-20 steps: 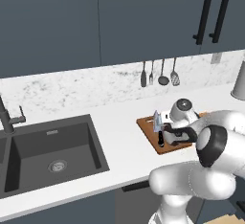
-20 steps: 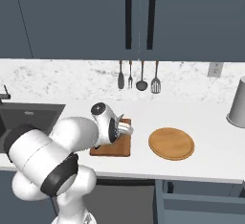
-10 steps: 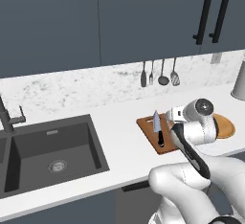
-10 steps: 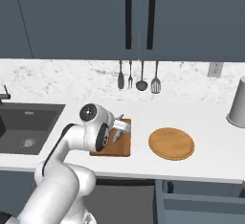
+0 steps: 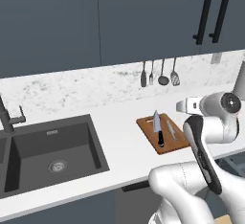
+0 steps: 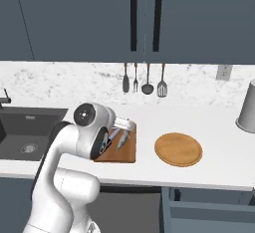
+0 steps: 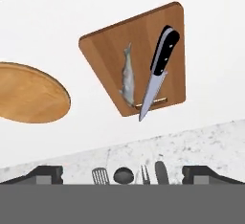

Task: Pick up the knife from the drawer and place it on the cutting board. Then place the meat from the plate to the cutting board.

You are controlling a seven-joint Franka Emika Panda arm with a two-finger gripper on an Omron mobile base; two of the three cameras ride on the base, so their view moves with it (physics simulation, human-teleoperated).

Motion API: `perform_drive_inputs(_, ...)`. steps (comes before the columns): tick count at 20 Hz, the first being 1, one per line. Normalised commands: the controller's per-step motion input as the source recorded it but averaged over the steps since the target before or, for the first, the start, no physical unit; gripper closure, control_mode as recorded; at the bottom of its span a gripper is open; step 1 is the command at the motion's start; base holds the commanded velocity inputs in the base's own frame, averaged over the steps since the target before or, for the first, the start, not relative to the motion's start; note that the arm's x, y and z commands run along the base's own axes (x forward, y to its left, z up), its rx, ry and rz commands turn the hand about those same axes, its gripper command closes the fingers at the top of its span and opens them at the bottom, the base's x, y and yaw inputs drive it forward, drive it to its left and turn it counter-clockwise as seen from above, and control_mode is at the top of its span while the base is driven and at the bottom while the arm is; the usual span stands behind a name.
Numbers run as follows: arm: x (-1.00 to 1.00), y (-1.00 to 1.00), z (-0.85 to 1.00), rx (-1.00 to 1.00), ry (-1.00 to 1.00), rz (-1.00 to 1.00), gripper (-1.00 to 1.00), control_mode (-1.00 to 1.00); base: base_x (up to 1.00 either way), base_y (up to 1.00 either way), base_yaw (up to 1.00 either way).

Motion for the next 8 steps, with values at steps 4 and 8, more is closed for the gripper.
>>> perform_drive_inputs(4,-0.88,-0.18,1.00,0.26,0.01,0.09,-1.00,-1.00,0.00,0.00,0.00)
perform_drive_inputs(8,-0.94,-0.11,0.94,0.31,0.01,0.11,-1.00,-1.00,0.00,0.00,0.00)
